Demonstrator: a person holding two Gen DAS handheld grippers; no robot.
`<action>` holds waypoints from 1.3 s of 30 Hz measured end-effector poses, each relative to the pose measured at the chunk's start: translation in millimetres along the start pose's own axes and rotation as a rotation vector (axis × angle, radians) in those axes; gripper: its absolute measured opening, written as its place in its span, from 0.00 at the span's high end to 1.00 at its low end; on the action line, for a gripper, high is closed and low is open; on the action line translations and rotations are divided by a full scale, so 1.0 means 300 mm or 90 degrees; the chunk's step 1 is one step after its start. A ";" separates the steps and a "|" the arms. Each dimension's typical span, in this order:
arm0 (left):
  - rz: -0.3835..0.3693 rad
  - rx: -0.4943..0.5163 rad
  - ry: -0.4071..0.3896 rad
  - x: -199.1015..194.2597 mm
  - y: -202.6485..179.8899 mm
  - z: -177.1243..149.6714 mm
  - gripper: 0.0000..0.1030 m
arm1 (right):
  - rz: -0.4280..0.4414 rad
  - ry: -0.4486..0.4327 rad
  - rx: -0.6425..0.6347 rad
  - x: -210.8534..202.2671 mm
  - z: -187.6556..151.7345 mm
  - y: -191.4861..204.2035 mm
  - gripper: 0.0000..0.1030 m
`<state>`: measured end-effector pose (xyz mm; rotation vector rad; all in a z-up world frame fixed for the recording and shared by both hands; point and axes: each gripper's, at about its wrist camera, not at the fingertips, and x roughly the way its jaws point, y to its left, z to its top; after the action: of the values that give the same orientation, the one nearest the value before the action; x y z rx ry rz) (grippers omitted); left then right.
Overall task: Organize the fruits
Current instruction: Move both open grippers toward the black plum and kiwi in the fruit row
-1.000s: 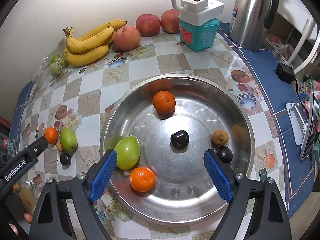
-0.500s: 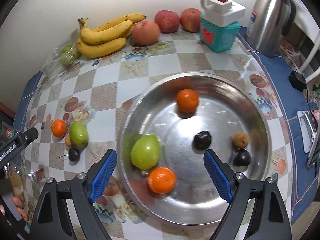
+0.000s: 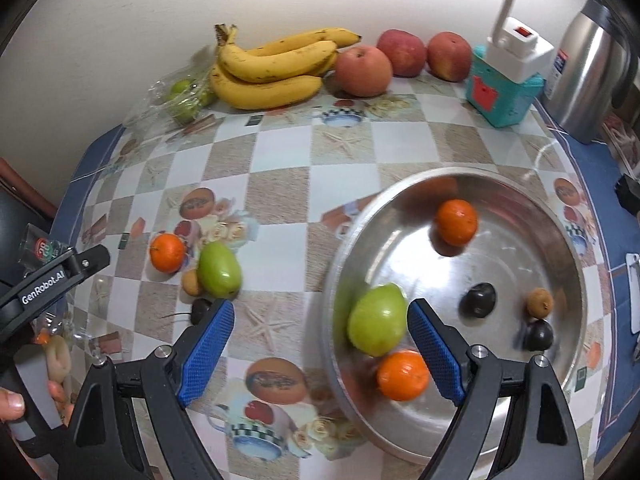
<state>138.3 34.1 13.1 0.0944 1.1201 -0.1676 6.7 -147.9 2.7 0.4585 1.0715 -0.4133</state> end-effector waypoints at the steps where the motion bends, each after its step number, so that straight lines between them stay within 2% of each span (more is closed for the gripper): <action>1: -0.001 0.001 0.001 0.004 -0.001 0.001 0.00 | 0.002 0.000 -0.002 0.003 0.002 0.007 0.14; 17: -0.015 0.018 0.040 0.101 -0.023 0.015 0.00 | 0.012 0.001 -0.041 0.072 0.034 0.130 0.14; 34: -0.068 -0.011 0.061 0.164 -0.035 0.068 0.01 | 0.025 0.041 -0.050 0.195 0.077 0.195 0.15; 35: -0.070 -0.012 0.064 0.169 -0.036 0.070 0.01 | 0.027 0.042 -0.049 0.199 0.081 0.197 0.15; 37: -0.078 -0.013 0.068 0.177 -0.039 0.071 0.02 | 0.029 0.043 -0.049 0.206 0.087 0.201 0.25; 39: -0.090 -0.011 0.072 0.185 -0.048 0.071 0.02 | 0.030 0.048 -0.049 0.215 0.090 0.205 0.26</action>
<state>178.2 11.9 -27.4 0.0098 1.2418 -0.2815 86.3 -117.8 -35.1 0.4332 1.1435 -0.3137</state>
